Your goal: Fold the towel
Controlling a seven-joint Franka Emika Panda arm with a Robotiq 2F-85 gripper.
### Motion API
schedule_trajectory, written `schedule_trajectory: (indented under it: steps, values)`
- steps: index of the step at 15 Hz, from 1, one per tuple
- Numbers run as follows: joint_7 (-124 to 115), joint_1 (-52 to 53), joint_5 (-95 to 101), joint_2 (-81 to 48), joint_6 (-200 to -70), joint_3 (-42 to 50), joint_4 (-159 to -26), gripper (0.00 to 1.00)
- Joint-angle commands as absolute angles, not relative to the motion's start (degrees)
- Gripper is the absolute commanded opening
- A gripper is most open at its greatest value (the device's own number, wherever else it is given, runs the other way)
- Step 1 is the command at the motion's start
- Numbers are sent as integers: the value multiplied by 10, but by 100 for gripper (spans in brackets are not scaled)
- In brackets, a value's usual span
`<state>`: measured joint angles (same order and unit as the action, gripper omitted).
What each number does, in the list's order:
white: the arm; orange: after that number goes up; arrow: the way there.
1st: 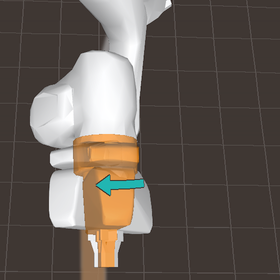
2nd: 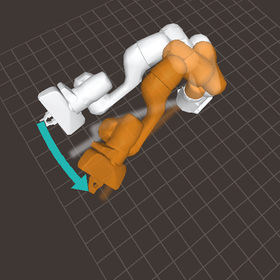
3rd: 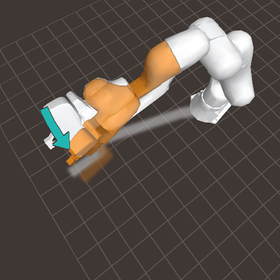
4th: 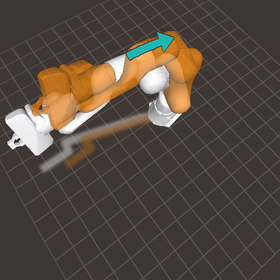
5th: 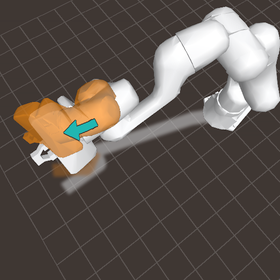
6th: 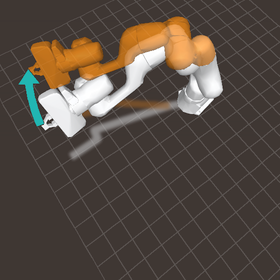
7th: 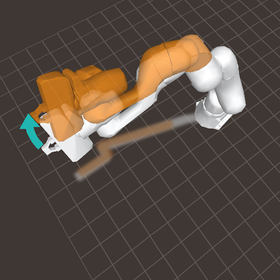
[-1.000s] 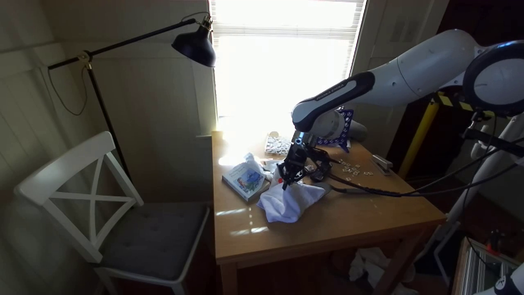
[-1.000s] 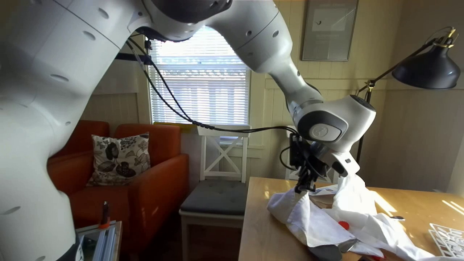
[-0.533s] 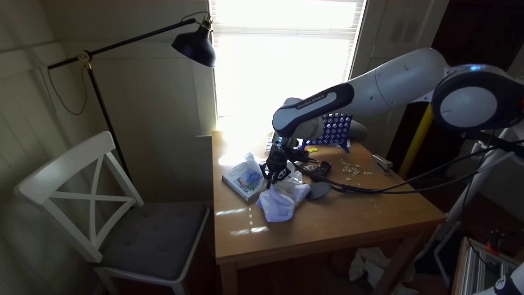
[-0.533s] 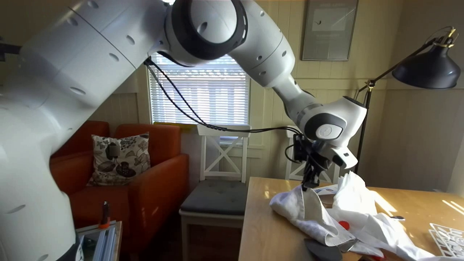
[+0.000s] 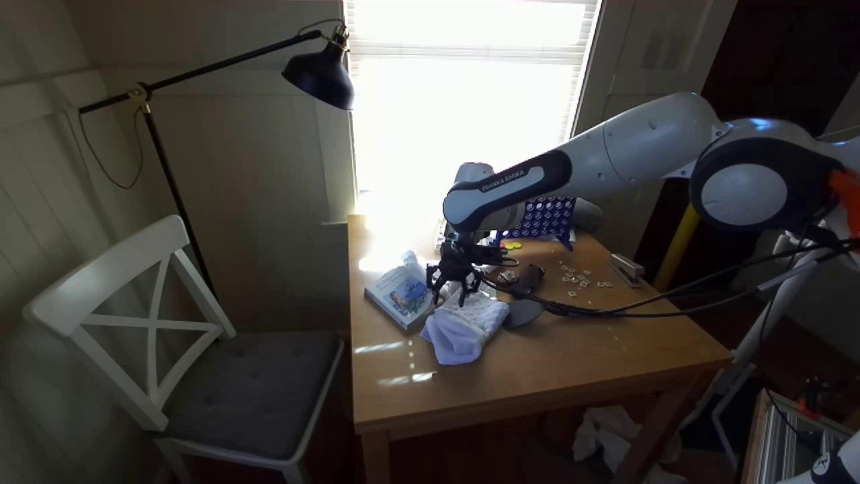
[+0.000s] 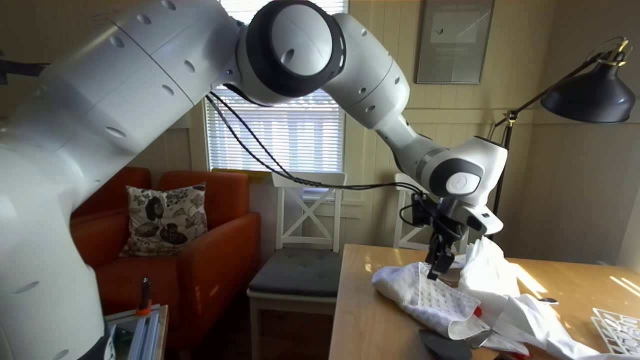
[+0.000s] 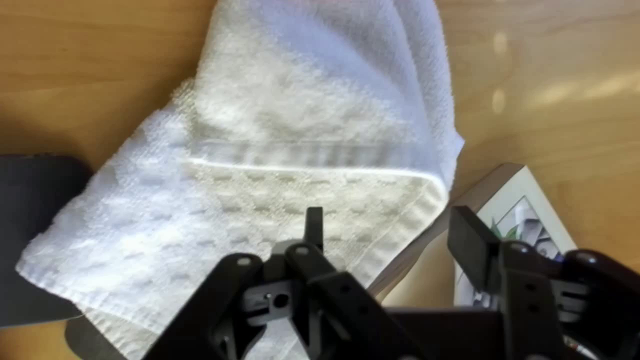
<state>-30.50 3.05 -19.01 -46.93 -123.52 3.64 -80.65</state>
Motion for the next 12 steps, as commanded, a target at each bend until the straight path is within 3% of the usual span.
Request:
schedule_trajectory:
  steps: [1,12]
  values:
    - [-315,33,-168,-417,-1256,51,-880,98]
    - [-321,16,-194,-322,-1378,64,-1076,100]
